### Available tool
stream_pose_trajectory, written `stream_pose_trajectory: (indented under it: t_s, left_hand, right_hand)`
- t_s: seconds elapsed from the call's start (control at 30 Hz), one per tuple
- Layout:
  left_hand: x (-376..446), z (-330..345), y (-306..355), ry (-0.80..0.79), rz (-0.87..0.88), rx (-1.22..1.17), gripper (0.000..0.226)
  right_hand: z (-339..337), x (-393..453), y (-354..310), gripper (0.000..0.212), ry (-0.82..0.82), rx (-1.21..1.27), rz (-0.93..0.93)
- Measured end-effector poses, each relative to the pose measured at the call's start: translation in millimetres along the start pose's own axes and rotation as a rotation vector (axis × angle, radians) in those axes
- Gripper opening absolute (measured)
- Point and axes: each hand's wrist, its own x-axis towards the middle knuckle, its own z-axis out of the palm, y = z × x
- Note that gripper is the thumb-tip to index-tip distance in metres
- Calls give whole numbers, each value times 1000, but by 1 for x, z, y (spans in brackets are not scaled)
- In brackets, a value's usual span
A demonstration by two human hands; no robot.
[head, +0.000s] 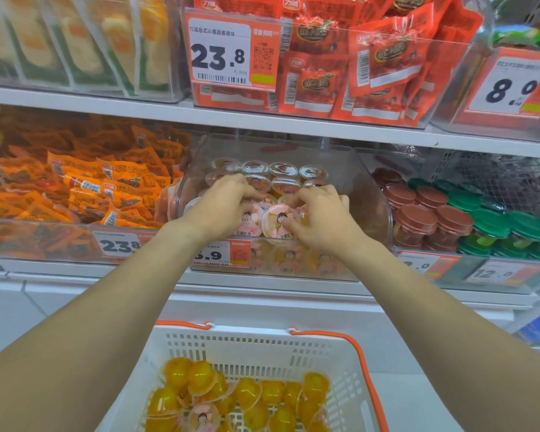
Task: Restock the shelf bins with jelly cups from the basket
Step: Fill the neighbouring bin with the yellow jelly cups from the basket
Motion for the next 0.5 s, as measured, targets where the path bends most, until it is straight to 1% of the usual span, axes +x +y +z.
stream_pose_trajectory:
  t_s: [0.1,0.17,0.23,0.3,0.33,0.37,0.4,0.43,0.5]
  left_hand:
    - [-3,-3,-1,25,-62,-25,28]
    - [-7,-3,1,84,-65,-21,27]
    - [-16,-3,6,261,-34,-12,20]
    - [-31,-5,16,458,21,-62,13]
    - [-43,-4,20,509,68,-96,11]
    - [-57,0,25,515,122,-124,9]
    - [-73,6,27,479,175,-135,9]
    - [-91,15,26,406,209,-133,10]
    - [-124,38,16,196,187,-107,12]
  right_hand:
    - [0,0,-1,37,19,-63,27]
    - [2,-2,-2,41,9,-110,33]
    - [5,-7,-5,42,48,-131,32]
    - [6,-18,-12,30,211,-53,-15]
    - [7,-25,-17,21,313,17,-69]
    - [9,-34,-22,13,392,86,-137]
    - [13,-46,-28,10,428,143,-197]
    - [20,-59,-34,9,419,189,-247]
    - [45,-88,-44,11,344,229,-302]
